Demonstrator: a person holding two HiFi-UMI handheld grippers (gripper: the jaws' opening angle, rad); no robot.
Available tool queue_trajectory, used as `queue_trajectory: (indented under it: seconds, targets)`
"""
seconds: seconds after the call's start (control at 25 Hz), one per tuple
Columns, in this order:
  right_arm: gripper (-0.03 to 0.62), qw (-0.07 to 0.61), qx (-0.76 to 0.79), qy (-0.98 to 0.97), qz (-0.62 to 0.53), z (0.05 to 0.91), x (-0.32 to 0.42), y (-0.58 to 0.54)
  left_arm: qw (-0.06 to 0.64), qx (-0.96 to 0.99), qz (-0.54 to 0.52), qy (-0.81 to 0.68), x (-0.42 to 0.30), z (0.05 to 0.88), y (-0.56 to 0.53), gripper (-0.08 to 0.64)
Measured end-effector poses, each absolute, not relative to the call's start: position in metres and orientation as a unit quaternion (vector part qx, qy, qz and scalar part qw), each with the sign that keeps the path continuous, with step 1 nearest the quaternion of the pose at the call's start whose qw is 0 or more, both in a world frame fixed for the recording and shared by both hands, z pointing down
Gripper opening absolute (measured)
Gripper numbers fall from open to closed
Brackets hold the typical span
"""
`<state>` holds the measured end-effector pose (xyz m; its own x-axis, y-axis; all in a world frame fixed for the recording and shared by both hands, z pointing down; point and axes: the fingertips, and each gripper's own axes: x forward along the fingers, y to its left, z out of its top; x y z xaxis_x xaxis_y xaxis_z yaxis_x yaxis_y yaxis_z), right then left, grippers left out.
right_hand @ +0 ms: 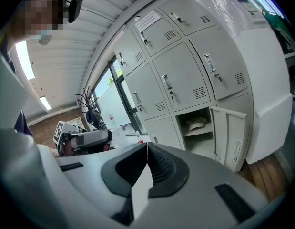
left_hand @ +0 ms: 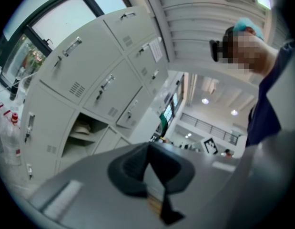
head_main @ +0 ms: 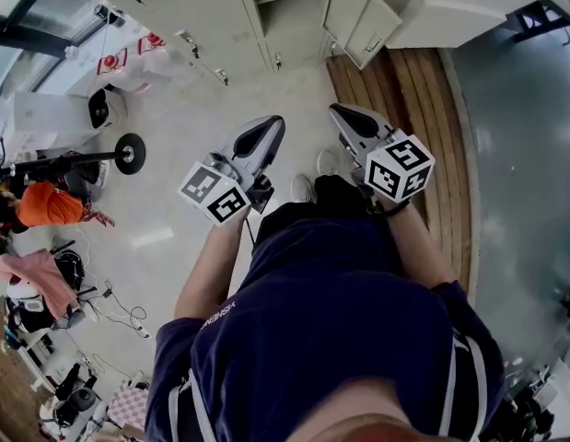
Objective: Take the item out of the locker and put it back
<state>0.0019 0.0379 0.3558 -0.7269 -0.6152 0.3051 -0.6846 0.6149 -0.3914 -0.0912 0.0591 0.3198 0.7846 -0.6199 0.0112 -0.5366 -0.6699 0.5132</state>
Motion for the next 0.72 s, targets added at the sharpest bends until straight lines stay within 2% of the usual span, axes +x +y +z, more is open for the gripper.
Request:
queue_trajectory:
  seconds: [0.72]
  targets:
    - [0.008, 0.082, 0.358, -0.891, 0.266, 0.392, 0.004, -0.082, 0.278, 0.898, -0.068, -0.335, -0.087, 0.351, -0.044, 0.003]
